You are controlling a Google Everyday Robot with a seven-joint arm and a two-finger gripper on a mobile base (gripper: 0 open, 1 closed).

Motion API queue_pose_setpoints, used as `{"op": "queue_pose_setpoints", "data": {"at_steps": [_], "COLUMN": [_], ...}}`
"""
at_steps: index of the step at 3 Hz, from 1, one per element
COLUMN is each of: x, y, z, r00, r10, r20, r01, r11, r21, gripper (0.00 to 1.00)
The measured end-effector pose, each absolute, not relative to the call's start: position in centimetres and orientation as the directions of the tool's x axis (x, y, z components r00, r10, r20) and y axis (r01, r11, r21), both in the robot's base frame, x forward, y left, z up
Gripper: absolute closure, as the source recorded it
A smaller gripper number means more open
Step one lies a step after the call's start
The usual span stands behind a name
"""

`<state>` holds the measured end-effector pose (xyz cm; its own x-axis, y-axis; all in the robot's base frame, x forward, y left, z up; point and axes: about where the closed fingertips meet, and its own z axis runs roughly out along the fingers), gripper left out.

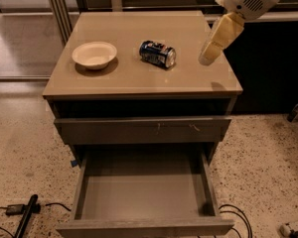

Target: Place pepsi can into middle drawer

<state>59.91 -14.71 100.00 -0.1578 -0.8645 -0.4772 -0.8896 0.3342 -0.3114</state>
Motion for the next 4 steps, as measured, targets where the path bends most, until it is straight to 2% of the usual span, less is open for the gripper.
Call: {"op": "queue_pose_setpoints", "data": {"at_steps": [3,4], "x": [70.2,73.0], "y": [-12.7,-12.3], "z": [95.3,94.3], "r00": [-0.291,-0.305], "r10": [-0.665,-0.621], "r20": [-0.688,-0.722], "r01": [-0.784,-0.762], "r11": [0.578,0.614], "r21": [-0.226,-0.206], "gripper": [0.0,0.0]}}
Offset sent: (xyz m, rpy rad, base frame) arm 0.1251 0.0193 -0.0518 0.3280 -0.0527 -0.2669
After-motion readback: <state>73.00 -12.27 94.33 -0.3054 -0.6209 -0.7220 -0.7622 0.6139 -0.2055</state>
